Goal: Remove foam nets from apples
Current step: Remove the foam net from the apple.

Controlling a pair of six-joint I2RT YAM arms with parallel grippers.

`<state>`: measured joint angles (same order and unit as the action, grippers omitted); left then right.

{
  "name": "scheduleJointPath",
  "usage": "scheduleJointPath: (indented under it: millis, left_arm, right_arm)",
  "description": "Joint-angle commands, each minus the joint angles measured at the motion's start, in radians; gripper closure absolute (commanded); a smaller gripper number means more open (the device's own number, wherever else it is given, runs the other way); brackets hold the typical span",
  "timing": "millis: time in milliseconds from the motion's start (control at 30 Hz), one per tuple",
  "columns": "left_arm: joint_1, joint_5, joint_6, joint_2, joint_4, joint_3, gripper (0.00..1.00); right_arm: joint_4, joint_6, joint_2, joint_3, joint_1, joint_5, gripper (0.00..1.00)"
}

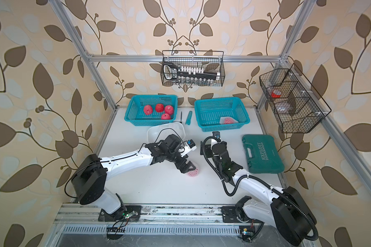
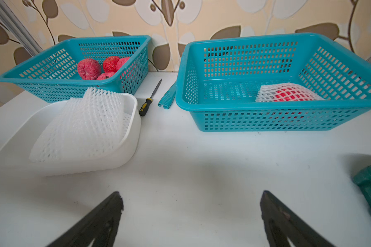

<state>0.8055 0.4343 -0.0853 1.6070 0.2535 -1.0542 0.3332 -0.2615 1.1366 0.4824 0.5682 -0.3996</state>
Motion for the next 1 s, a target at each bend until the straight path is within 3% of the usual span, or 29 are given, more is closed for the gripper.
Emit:
scheduleJointPath:
  millis: [0, 67, 167, 267, 467, 600, 700, 800, 900, 967]
  left_arm:
    - [0.005, 0.032, -0.028, 0.010, -0.020, -0.015, 0.11]
    - [0.005, 0.058, -0.027, 0.012, -0.019, -0.015, 0.30]
    - [0.004, 0.082, -0.026, 0.008, -0.024, -0.006, 0.50]
    - [0.005, 0.085, -0.037, -0.006, -0.007, -0.006, 0.79]
    - [-0.008, 0.042, -0.071, -0.056, 0.076, -0.021, 0.99]
    - [-0.125, 0.191, -0.004, -0.103, 0.066, -0.021, 1.00]
    - [-0.108, 0.014, -0.057, -0.055, 0.222, -0.116, 1.00]
    - [-0.131, 0.124, -0.053, -0.063, 0.178, -0.108, 1.00]
    - [-0.095, -0.032, -0.071, -0.065, 0.210, -0.145, 1.00]
    - [-0.092, -0.048, -0.099, -0.052, 0.276, -0.196, 1.00]
  right_arm:
    - [0.012, -0.007, -0.001, -0.015, -0.002, 0.002, 0.01]
    - [0.011, -0.006, 0.000, -0.015, -0.002, -0.001, 0.00]
    - [0.009, -0.005, -0.002, -0.015, -0.003, -0.008, 0.01]
    - [0.010, -0.004, -0.003, -0.014, -0.004, -0.006, 0.00]
    - [0.008, -0.005, -0.003, -0.015, -0.003, -0.008, 0.00]
    - [0.008, -0.007, -0.004, -0.015, -0.004, -0.007, 0.00]
    - [0.009, -0.007, -0.004, -0.014, -0.004, -0.002, 0.00]
    - [0.007, -0.007, -0.002, -0.015, -0.004, -0.003, 0.01]
    - [0.008, -0.007, 0.000, -0.015, -0.004, -0.005, 0.00]
    - [0.007, -0.007, 0.002, -0.013, -0.003, -0.007, 0.00]
